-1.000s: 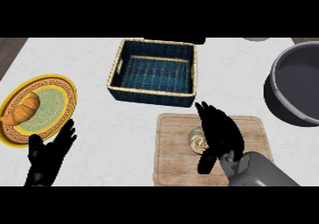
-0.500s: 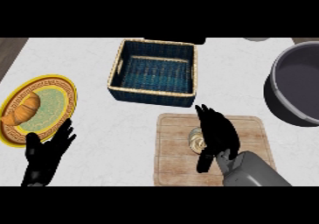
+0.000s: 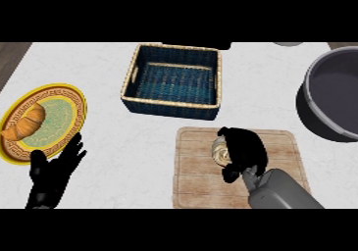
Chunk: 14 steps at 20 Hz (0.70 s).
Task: Pick the cupcake from the cutting board and place it in the basket
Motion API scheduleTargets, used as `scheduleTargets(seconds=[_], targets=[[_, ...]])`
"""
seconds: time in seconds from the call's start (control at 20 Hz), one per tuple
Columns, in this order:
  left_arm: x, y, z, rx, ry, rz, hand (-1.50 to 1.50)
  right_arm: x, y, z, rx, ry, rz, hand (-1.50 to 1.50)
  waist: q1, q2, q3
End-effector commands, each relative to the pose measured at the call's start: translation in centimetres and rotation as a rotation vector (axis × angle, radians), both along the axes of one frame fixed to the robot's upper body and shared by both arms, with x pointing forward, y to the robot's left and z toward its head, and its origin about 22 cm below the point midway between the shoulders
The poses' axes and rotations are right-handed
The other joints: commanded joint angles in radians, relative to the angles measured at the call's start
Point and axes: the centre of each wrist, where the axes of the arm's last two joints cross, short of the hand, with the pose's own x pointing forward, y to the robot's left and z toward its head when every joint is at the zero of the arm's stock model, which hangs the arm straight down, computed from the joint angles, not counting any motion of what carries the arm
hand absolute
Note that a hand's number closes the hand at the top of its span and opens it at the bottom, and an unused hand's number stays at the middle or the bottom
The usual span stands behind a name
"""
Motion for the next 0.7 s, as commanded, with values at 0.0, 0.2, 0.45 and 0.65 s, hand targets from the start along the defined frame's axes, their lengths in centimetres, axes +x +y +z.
scheduleTargets(seconds=[0.0,0.2,0.45,0.65], targets=[[-1.3,0.2,-2.0,-0.003,0.116,0.017,0.00,-0.9,1.9,-0.9,-0.051,-0.045,0.068,1.50,0.001,0.009,-0.013],[-1.5,-0.4,-2.7,-0.008,0.113,0.028,0.00,-0.1,0.9,-1.1,-0.105,-0.069,0.101,1.50,-0.001,0.009,-0.013],[-1.0,-0.3,-2.2,0.000,0.116,0.012,0.00,-0.4,1.0,-0.6,-0.111,-0.073,0.108,1.50,-0.004,0.008,-0.013],[-0.4,-0.2,-1.1,0.001,0.103,-0.025,0.00,-1.8,11.8,2.1,-0.113,-0.158,0.112,1.50,0.062,0.016,-0.015]])
